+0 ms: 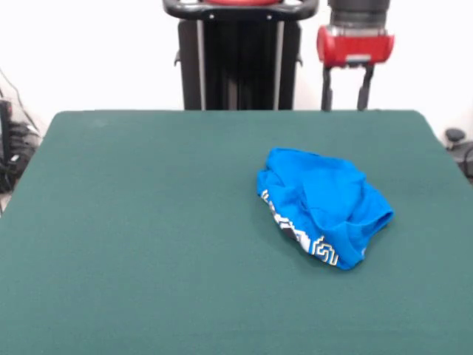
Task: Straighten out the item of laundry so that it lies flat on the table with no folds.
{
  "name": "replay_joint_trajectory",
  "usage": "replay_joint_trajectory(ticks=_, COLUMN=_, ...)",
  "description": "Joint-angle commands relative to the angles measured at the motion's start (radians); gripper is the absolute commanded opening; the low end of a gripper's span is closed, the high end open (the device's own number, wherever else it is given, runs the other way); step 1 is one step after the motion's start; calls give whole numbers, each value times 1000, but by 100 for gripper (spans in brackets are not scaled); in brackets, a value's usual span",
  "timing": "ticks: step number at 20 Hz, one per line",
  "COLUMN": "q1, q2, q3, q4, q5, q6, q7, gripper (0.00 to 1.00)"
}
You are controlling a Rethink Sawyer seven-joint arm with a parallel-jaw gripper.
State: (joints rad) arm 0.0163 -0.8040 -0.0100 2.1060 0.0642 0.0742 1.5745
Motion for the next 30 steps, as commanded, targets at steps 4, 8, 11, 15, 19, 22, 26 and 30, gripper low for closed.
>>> replay_joint_trajectory(ticks=4, q1=191, q2=181, q3=-159, q4=-247, q5=332, q6=39, q7=376, gripper=100)
replay_joint_trajectory(ticks=8, q1=241, q2=221, q3=-188, q4=-286, q5=457, q6=86, q7=424, gripper=100)
replay_joint_trajectory(ticks=11, q1=256, q2=243, q3=-181, q4=-258, q5=514, q6=31, q7=441, gripper=100)
replay_joint_trajectory(ticks=15, q1=232, q2=256, q3=-131, q4=-216, q5=509, q6=-14, q7=422, gripper=100)
replay_joint_trajectory(ticks=19, q1=171, q2=288, q3=-75, q4=-191, q5=444, q6=-82, q7=401, gripper=100)
replay_joint_trajectory(ticks=22, q1=174, q2=322, q3=-90, q4=-197, q5=431, q6=-110, q7=406, gripper=100)
replay_joint_trajectory(ticks=26, q1=175, q2=362, q3=-104, q4=-207, q5=430, q6=-143, q7=402, gripper=100)
replay_joint_trajectory(ticks=30, q1=108, q2=396, q3=-19, q4=-210, q5=404, q6=-198, q7=414, gripper=100)
